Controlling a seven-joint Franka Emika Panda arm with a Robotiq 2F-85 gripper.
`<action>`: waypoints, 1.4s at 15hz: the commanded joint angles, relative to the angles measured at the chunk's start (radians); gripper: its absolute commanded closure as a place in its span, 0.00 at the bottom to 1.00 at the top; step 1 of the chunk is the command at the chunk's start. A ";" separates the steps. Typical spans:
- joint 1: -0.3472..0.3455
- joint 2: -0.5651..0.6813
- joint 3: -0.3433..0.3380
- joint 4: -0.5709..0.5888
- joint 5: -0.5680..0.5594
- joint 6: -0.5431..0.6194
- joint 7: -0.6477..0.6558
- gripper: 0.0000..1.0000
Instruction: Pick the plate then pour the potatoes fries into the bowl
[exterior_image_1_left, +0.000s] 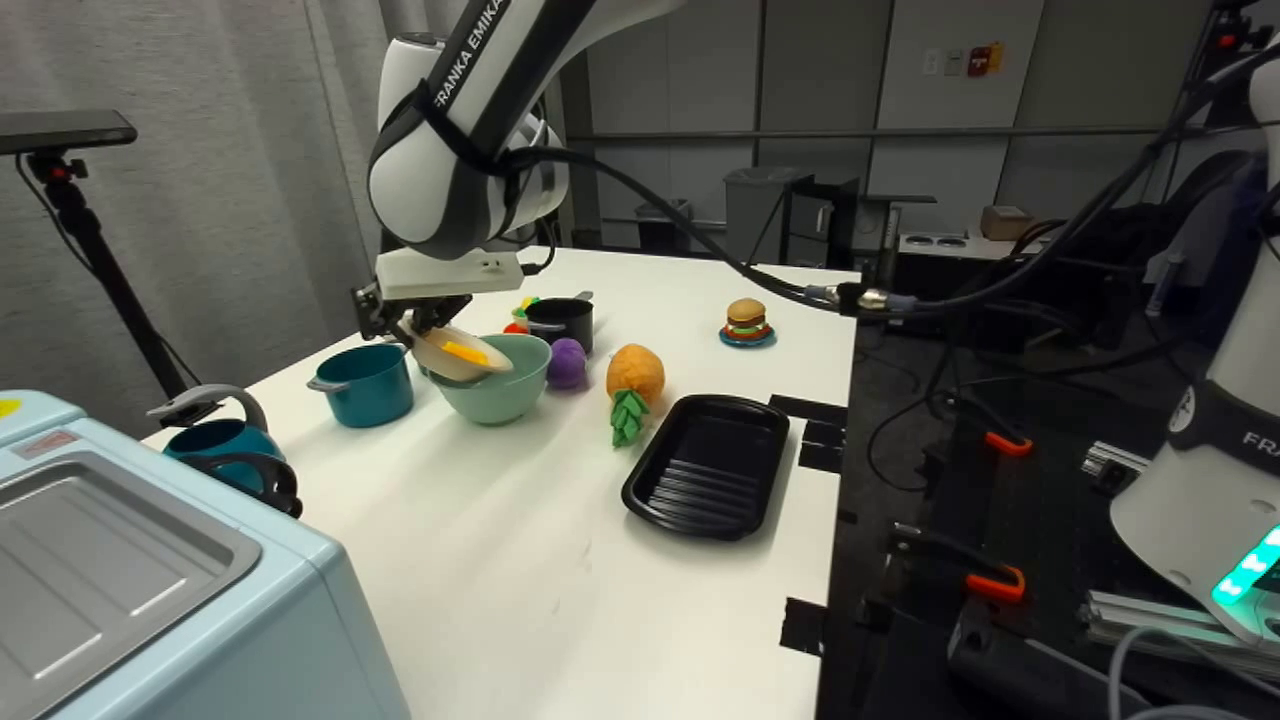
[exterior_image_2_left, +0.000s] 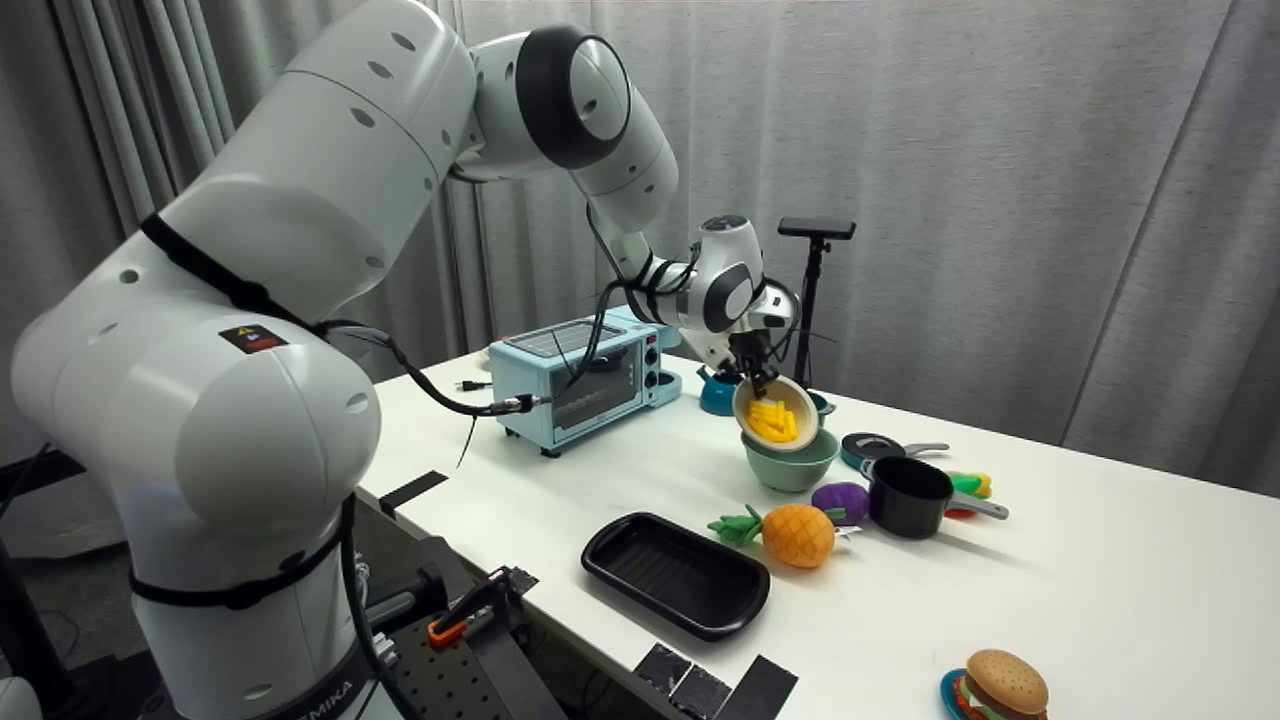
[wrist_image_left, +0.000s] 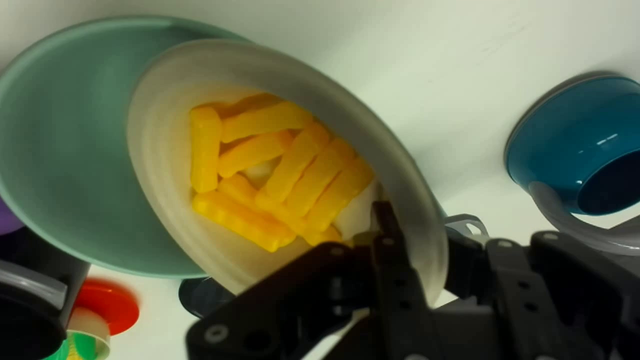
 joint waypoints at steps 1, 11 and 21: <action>-0.062 0.024 0.049 0.072 0.041 -0.033 -0.007 0.99; -0.193 0.027 0.187 0.134 0.164 -0.048 -0.045 0.99; -0.290 -0.009 0.285 0.116 0.249 -0.077 -0.126 0.99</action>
